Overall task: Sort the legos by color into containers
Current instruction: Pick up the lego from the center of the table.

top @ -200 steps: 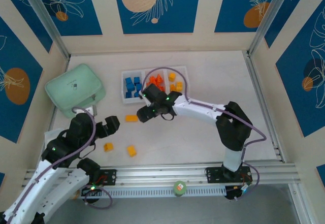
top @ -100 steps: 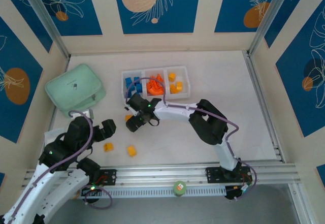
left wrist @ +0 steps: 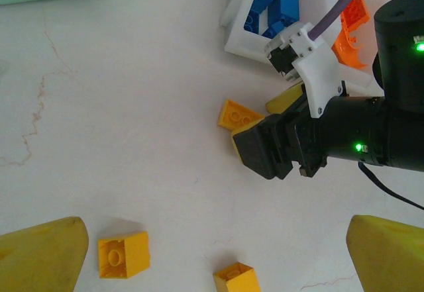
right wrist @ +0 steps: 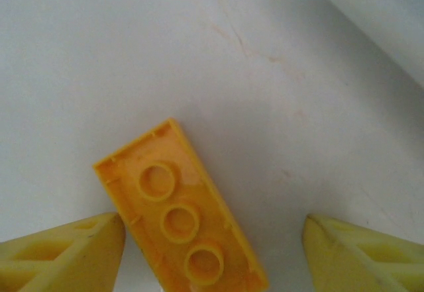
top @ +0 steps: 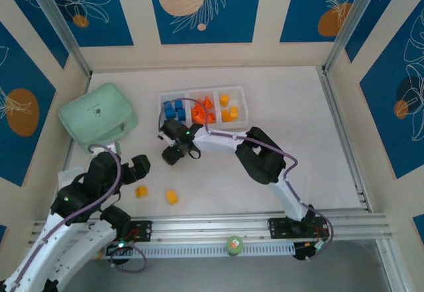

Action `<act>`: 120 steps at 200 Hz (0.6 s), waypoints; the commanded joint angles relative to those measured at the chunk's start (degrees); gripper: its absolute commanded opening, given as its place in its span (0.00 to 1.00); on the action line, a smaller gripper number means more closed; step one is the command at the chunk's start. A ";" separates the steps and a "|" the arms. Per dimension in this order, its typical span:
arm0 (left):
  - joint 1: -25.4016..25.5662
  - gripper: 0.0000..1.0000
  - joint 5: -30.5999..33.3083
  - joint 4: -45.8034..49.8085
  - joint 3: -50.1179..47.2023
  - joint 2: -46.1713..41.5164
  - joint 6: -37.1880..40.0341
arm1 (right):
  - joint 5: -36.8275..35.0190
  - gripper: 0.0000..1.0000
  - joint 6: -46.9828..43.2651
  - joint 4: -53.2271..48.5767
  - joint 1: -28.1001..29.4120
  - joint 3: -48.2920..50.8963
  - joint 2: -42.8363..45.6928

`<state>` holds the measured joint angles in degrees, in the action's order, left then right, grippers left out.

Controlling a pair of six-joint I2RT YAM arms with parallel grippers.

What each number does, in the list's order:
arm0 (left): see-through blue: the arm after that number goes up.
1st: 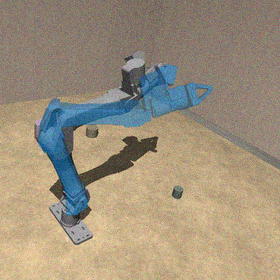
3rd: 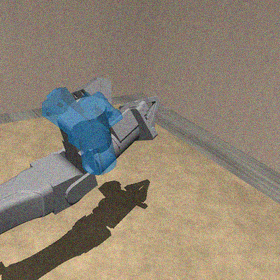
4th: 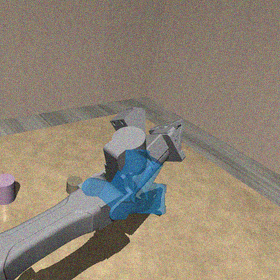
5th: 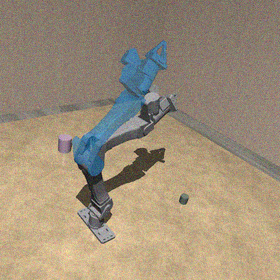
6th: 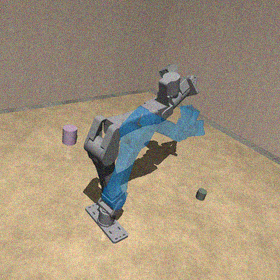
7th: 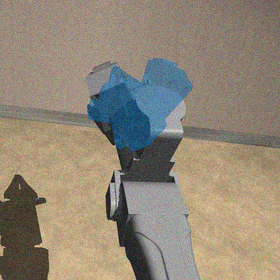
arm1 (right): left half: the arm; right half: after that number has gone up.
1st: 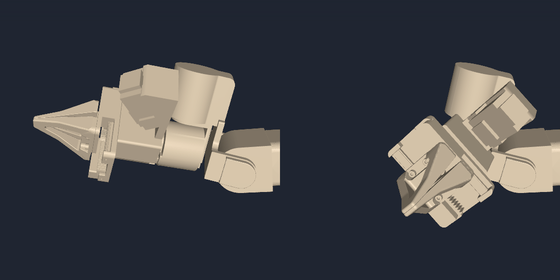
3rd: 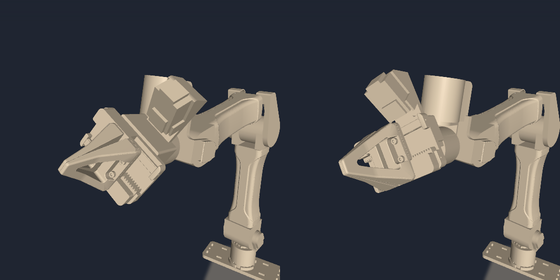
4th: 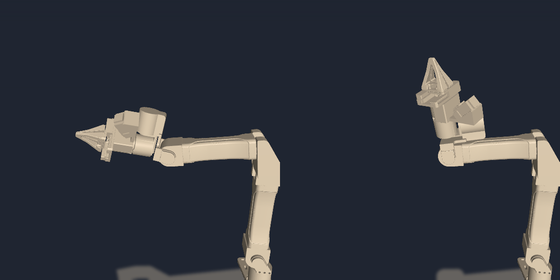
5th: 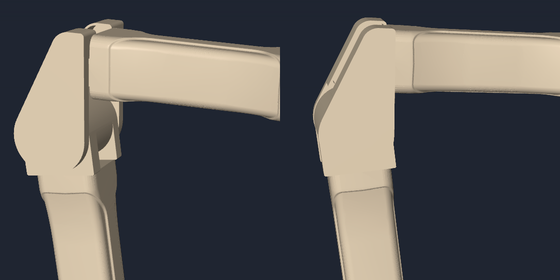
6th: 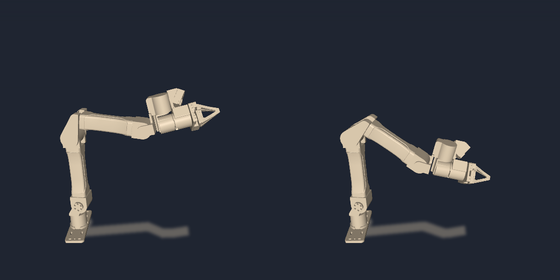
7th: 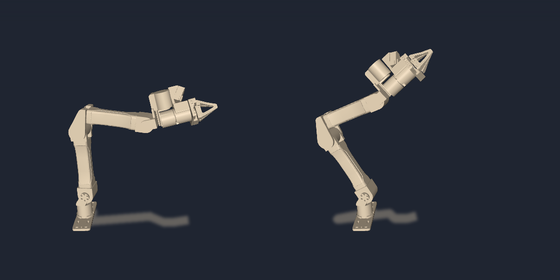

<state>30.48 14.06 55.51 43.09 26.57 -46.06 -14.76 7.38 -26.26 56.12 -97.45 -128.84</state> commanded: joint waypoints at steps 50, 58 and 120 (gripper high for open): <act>-0.86 0.99 0.82 -0.21 -0.39 0.76 -0.08 | 1.41 0.54 -3.16 -1.94 0.75 -2.69 -3.18; -0.86 0.99 0.71 -0.20 -0.38 0.90 -0.08 | 1.32 0.52 -3.16 -2.03 0.82 -2.63 -3.13; -0.86 0.99 -0.01 -1.35 -0.30 1.20 -0.17 | 0.41 0.37 -2.61 -2.57 1.02 -1.22 -0.21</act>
<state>30.48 14.02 55.27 43.07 27.49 -46.06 -16.21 4.47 -27.49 56.29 -98.67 -129.67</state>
